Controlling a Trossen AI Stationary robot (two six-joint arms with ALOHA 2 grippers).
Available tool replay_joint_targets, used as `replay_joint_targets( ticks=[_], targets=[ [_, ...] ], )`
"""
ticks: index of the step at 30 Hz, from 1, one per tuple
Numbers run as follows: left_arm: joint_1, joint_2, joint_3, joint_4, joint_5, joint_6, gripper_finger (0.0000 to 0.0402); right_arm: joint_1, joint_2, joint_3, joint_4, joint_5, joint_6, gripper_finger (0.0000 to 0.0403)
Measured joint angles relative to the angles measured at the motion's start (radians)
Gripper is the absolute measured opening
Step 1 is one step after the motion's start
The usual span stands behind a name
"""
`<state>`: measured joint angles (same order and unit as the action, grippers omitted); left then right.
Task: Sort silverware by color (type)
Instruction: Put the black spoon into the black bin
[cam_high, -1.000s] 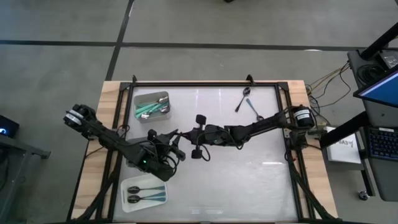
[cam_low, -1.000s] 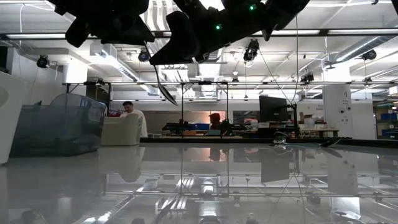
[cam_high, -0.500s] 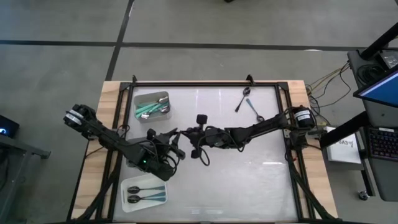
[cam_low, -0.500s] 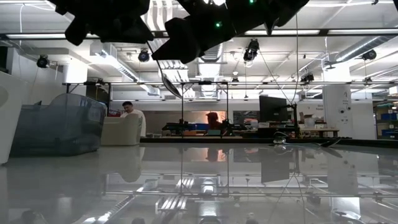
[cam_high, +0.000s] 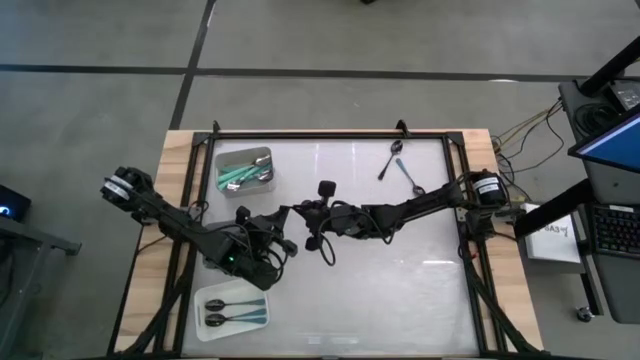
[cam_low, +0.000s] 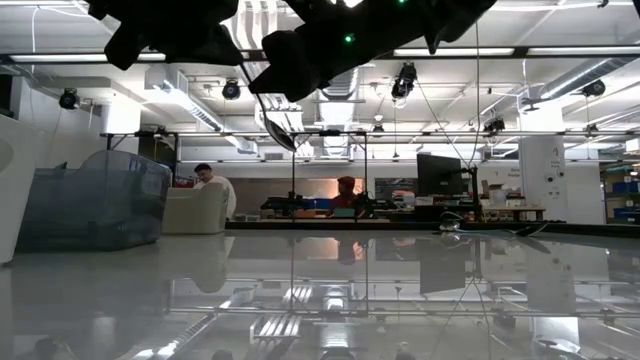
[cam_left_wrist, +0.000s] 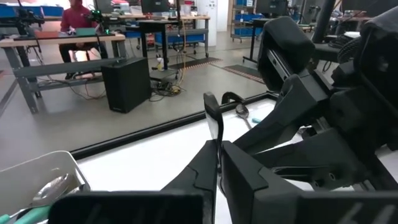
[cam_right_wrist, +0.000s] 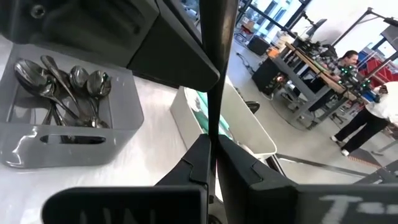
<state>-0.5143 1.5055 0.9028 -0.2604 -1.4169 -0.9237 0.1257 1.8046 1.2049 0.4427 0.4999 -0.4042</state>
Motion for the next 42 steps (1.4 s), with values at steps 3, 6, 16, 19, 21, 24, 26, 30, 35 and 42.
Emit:
replay_joint_targets(
  ticks=[3,6,16,19,21,24,26,30,35,42],
  targets=[
    [0.000,-0.002,0.000,0.000,0.017,0.001,0.0001,0.001,0.000,0.000,-0.004,0.000,0.001,0.0009],
    [0.000,-0.002,0.000,0.007,0.025,0.003,0.0000,0.001,0.000,0.000,-0.006,0.000,0.000,0.0009],
    [0.007,-0.002,0.000,0.026,0.020,0.000,0.0000,0.005,0.000,0.000,-0.004,0.002,0.023,0.0009],
    [0.007,-0.002,0.000,0.031,0.020,0.000,0.0001,0.008,0.000,0.000,-0.004,0.003,0.029,0.0009],
    [0.007,-0.002,0.000,0.034,0.019,0.000,0.0003,0.011,0.000,0.000,-0.004,0.006,0.030,0.0009],
    [0.009,-0.002,0.000,0.042,0.020,0.000,0.0013,0.013,0.000,0.000,-0.002,-0.001,0.042,0.0009],
    [0.009,-0.002,0.000,0.044,0.020,0.000,0.0022,0.014,0.000,0.000,-0.002,-0.008,0.050,0.0009],
    [0.009,-0.002,0.000,0.044,0.024,0.000,0.0048,0.015,0.000,0.000,-0.002,-0.010,0.053,0.0009],
    [0.009,-0.002,0.000,0.044,0.020,0.014,0.0070,0.015,0.000,0.000,-0.002,-0.010,0.053,0.0009],
    [0.009,-0.002,0.002,0.051,0.011,0.035,0.0008,0.014,0.000,0.000,-0.003,-0.003,0.053,0.0009]
  ],
)
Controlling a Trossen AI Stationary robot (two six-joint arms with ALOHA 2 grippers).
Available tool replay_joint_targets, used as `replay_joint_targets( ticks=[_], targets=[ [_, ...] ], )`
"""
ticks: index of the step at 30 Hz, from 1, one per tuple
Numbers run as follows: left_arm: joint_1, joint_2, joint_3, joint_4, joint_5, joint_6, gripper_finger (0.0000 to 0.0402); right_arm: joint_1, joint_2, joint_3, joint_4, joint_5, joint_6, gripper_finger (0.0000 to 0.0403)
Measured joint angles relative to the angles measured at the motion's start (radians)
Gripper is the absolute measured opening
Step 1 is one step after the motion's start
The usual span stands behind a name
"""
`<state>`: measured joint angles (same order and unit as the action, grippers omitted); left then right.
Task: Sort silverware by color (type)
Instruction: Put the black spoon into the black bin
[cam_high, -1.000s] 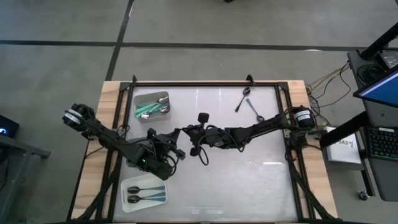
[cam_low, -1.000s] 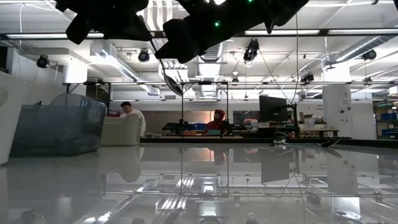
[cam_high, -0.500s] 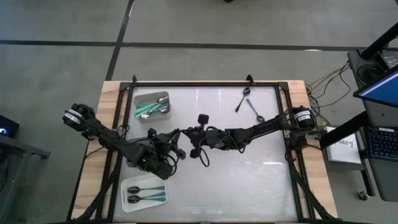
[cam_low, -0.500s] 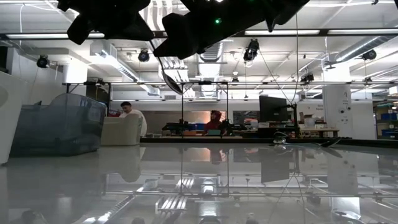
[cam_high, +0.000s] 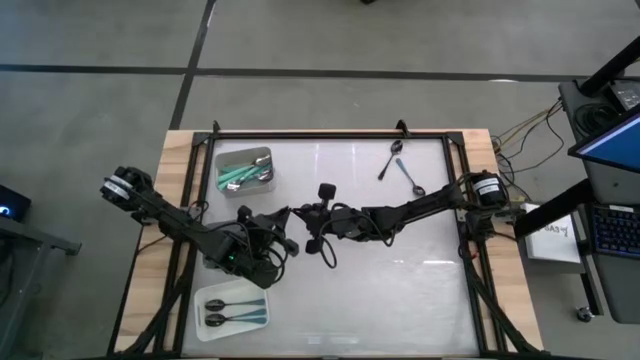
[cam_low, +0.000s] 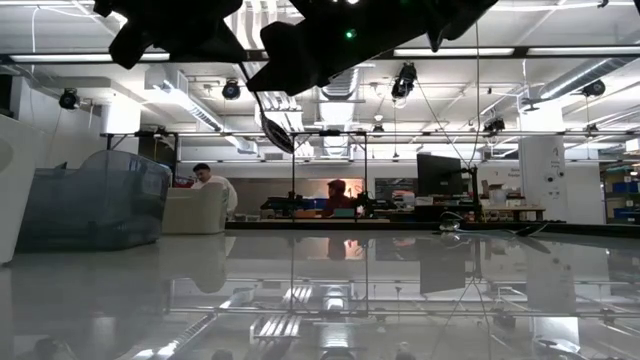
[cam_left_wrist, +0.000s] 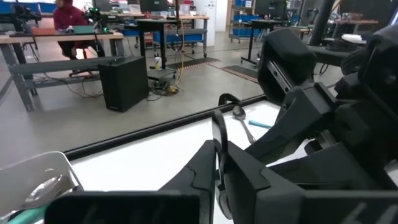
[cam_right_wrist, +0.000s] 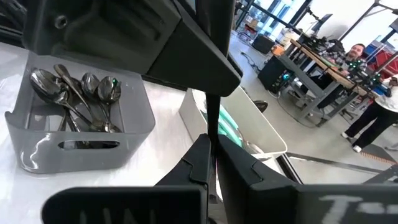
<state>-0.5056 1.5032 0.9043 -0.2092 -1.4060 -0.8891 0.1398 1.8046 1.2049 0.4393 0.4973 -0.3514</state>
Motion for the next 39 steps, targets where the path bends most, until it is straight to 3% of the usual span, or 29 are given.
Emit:
replay_joint_targets(
  ticks=[7,16,21,27,34,39],
  targets=[
    [0.000,-0.005,0.000,-0.004,0.033,0.016,0.0001,0.000,-0.004,0.000,-0.038,-0.001,0.019,0.0017],
    [0.012,-0.082,-0.001,-0.139,0.057,0.019,0.0000,-0.002,-0.101,-0.002,-0.363,0.005,0.157,0.0120],
    [0.013,-0.167,-0.001,-0.333,0.291,0.013,0.0000,0.000,-0.176,-0.002,-0.575,0.002,0.304,0.0161],
    [0.018,-0.331,-0.002,-0.538,0.547,0.015,0.0000,0.000,-0.235,-0.001,-0.753,0.002,0.451,0.0169],
    [0.019,-0.547,-0.002,-0.657,0.739,0.007,0.0000,0.000,-0.235,-0.001,-0.787,0.002,0.515,0.0154],
    [0.018,-0.607,-0.002,-0.872,0.906,-0.046,0.0000,-0.001,-0.224,-0.004,-0.809,0.001,0.543,0.0146]
  ],
)
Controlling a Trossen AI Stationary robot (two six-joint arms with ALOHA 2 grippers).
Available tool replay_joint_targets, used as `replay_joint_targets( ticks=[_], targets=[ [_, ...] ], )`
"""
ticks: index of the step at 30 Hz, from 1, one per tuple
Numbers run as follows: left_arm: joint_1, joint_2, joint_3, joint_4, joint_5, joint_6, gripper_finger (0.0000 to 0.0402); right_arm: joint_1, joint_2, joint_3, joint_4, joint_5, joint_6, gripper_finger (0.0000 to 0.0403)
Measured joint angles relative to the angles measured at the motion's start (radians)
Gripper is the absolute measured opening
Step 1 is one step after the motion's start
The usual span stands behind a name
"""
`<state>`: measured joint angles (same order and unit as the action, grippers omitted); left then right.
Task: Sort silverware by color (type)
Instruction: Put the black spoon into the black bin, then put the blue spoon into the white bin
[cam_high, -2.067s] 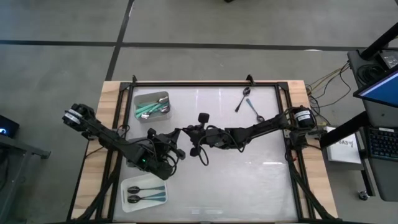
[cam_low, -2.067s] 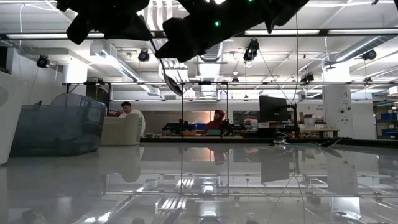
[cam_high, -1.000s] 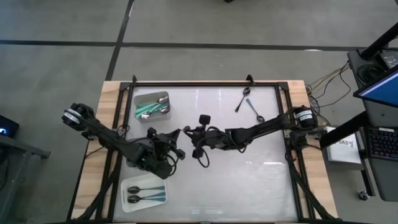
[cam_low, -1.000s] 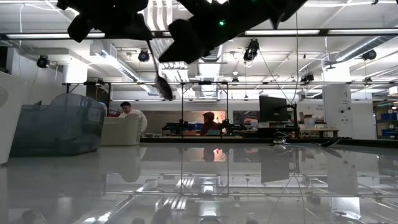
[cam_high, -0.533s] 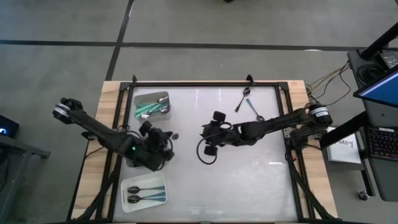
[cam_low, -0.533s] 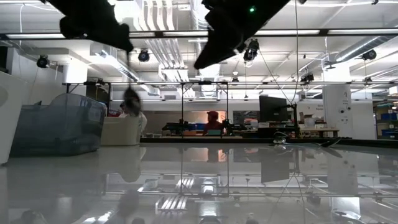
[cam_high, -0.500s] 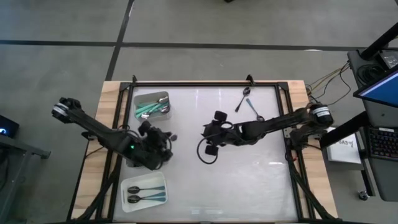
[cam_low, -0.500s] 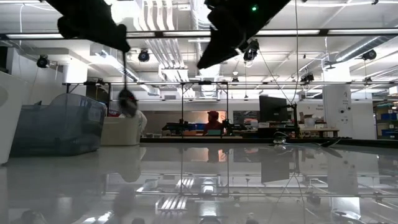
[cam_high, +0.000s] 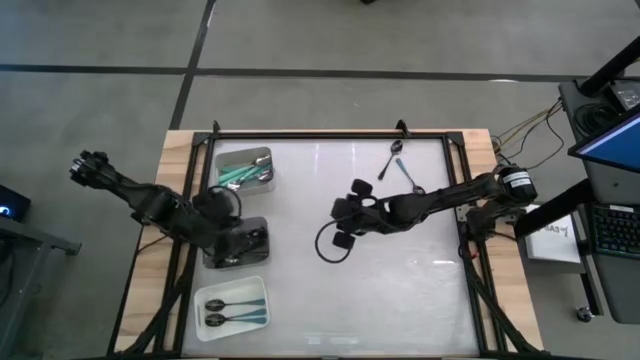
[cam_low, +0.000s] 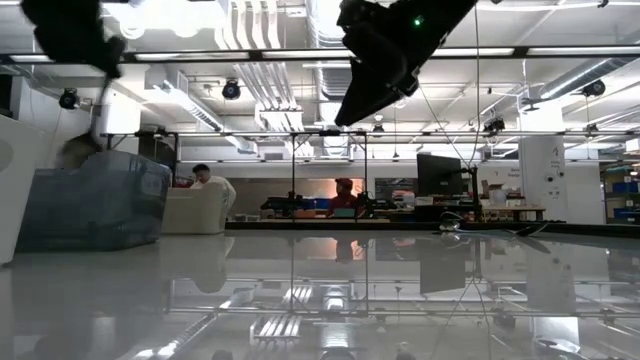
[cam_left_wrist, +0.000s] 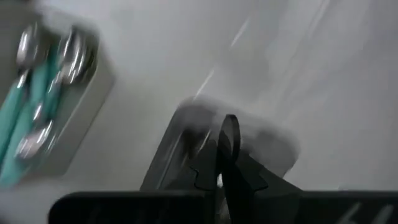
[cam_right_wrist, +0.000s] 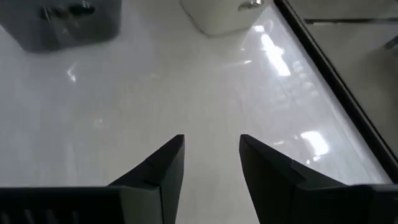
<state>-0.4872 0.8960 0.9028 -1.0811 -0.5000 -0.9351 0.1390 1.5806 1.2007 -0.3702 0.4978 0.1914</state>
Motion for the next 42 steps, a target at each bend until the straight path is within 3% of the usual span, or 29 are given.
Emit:
replay_joint_targets(
  ticks=[8,16,24,30,35,42],
  targets=[
    [0.000,0.033,0.000,-0.220,0.198,-0.034,0.0000,0.000,0.005,-0.006,-0.141,0.000,0.058,0.0145],
    [0.000,0.127,0.000,-0.226,0.215,0.032,0.0002,-0.002,0.005,-0.006,-0.355,0.001,0.156,0.0141],
    [0.000,0.208,0.000,-0.229,0.257,0.096,0.0038,-0.005,0.005,-0.006,-0.511,0.002,0.213,0.0150],
    [0.000,0.233,0.038,-0.179,0.186,0.097,0.0069,-0.045,0.005,-0.007,-0.575,0.002,0.233,0.0153],
    [0.000,0.251,0.119,-0.101,0.115,0.098,0.0085,-0.151,0.005,-0.045,-0.575,0.001,0.255,0.0151],
    [0.000,0.284,0.172,-0.004,-0.160,0.076,0.0089,-0.429,0.005,-0.142,-0.576,-0.048,0.262,0.0146]
  ],
)
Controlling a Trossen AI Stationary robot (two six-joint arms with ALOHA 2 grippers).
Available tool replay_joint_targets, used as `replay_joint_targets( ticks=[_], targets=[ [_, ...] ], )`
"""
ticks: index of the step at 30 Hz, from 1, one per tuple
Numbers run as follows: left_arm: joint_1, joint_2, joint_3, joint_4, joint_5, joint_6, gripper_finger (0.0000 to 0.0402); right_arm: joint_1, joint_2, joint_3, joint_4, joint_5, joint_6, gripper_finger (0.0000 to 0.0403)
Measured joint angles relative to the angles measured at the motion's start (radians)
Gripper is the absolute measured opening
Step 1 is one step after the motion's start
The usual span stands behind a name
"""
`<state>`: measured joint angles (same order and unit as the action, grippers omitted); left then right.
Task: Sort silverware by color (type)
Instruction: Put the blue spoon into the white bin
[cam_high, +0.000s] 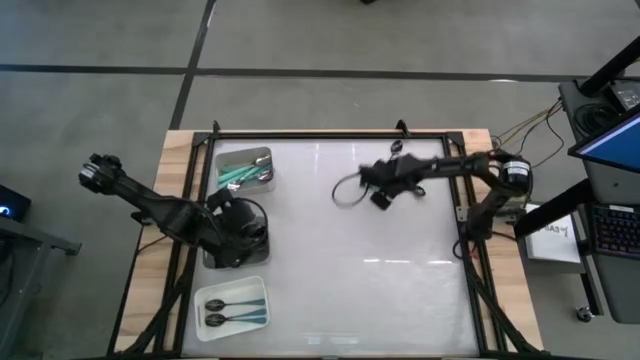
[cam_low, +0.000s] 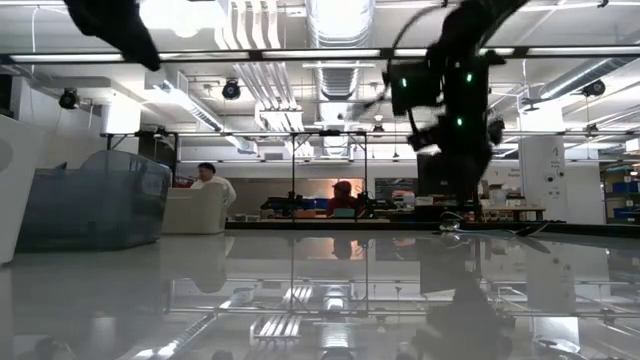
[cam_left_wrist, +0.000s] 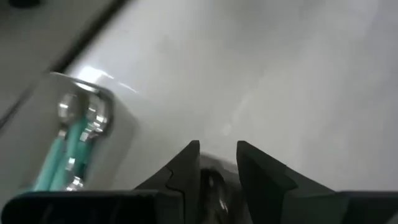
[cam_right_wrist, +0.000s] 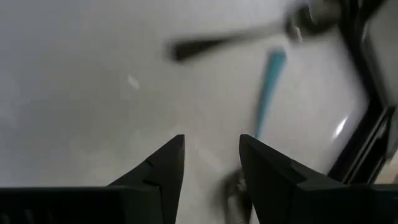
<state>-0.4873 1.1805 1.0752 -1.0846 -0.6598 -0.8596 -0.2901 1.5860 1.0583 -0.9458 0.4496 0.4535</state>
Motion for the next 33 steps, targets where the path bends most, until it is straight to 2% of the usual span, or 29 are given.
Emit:
replay_joint_targets(
  ticks=[3,7,10,12,16,20,33],
  targets=[
    [0.000,0.018,-0.002,0.001,-0.070,-0.061,0.0088,-0.141,0.000,-0.040,0.005,-0.087,-0.017,0.0142],
    [0.000,0.050,-0.002,0.018,-0.083,-0.072,0.0088,-0.300,0.000,-0.085,0.043,-0.117,-0.083,0.0137],
    [0.000,0.071,-0.002,0.032,-0.082,-0.066,0.0088,-0.379,0.000,-0.102,0.055,-0.127,-0.120,0.0136],
    [0.000,0.083,-0.003,0.030,-0.082,-0.066,0.0088,-0.412,0.000,-0.112,0.079,-0.178,-0.140,0.0138],
    [0.000,0.091,-0.003,0.030,-0.082,-0.063,0.0088,-0.437,0.000,-0.125,0.149,-0.274,-0.183,0.0138],
    [0.000,0.085,-0.003,0.030,-0.082,-0.054,0.0088,-0.440,0.000,-0.125,0.203,-0.276,-0.201,0.0134],
    [0.000,0.078,-0.003,0.029,-0.082,-0.043,0.0088,-0.439,-0.002,-0.119,0.187,-0.320,-0.229,0.0136]
  ],
)
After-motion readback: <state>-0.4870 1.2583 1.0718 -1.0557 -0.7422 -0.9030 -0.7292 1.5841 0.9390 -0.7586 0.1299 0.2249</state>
